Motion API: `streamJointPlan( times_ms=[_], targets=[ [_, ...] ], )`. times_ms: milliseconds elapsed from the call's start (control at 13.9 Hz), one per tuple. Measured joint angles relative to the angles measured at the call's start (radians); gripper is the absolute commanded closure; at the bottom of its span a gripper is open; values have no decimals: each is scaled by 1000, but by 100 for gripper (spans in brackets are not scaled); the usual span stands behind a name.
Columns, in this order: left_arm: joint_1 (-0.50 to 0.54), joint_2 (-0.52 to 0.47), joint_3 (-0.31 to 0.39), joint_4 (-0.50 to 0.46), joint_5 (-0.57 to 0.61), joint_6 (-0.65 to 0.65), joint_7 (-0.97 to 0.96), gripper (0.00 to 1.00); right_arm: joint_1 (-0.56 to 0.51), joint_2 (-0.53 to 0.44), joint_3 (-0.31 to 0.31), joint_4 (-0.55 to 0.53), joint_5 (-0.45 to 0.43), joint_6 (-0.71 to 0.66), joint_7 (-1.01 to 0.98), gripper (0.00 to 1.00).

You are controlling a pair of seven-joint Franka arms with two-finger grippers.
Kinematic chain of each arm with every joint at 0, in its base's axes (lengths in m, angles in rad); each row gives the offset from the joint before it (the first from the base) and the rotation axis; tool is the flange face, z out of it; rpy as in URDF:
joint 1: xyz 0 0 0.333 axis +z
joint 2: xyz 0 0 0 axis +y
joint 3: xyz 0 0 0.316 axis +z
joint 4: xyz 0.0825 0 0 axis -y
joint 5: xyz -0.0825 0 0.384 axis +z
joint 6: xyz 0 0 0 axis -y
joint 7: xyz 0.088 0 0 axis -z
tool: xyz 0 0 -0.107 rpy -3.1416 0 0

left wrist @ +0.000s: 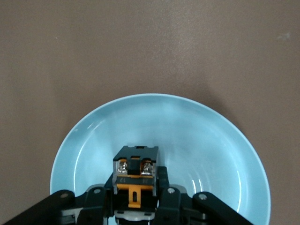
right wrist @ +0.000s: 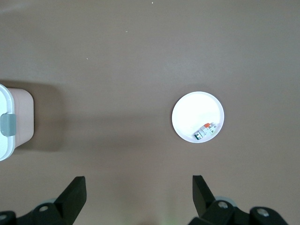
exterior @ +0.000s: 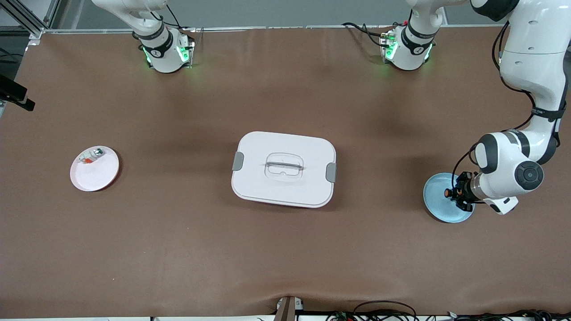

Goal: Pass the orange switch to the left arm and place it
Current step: 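Open the left gripper to release the switch on the blue plate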

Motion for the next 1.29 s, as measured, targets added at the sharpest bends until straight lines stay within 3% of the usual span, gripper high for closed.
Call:
streamJointPlan(
  times_ms=[72, 718, 934, 1293],
  targets=[
    [0, 0, 0, 4, 0, 7, 0, 2, 0, 0, 0, 0, 0, 1, 0, 0],
    [-4, -15, -8, 28, 0, 20, 56, 0, 0, 0, 1, 0, 0, 15, 0, 0],
    [-7, -26, -9, 21, 0, 18, 269, 0, 0, 0, 2, -2, 0, 15, 4, 0],
    [-8, -45, -19, 14, 0, 18, 837, 0, 0, 0, 2, -8, 0, 20, 16, 0]
  ],
)
